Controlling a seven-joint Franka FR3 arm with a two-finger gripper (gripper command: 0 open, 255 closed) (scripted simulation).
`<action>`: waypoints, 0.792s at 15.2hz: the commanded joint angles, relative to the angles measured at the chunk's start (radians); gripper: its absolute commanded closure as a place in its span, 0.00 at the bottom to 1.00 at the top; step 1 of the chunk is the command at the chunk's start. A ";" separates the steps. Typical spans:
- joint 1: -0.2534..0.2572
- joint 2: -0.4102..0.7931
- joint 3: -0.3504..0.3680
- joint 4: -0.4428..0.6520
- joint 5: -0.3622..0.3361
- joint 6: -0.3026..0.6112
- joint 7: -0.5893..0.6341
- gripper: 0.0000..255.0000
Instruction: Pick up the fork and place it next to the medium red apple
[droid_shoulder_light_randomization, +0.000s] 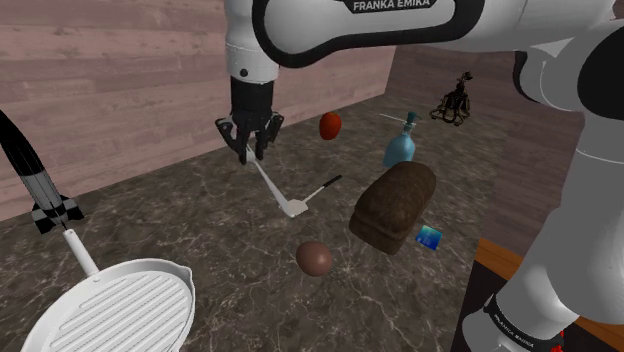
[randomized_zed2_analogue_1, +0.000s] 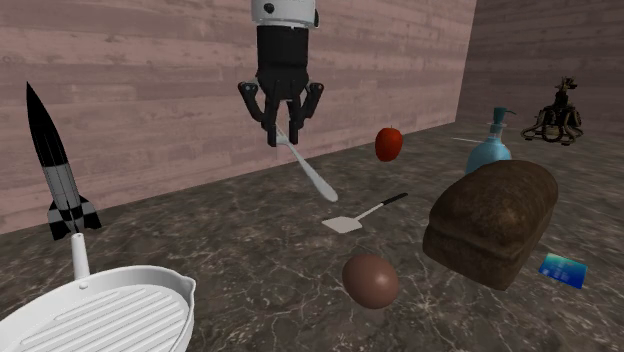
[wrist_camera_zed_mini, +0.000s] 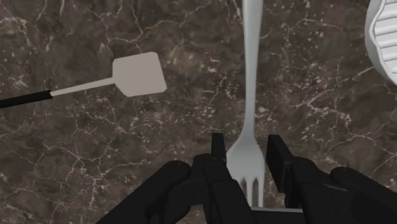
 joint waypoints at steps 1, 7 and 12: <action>-0.018 -0.014 -0.006 -0.010 0.009 -0.002 -0.025 1.00; -0.122 -0.089 -0.050 -0.102 0.058 0.031 -0.171 1.00; -0.196 -0.122 -0.094 -0.140 0.086 0.045 -0.291 1.00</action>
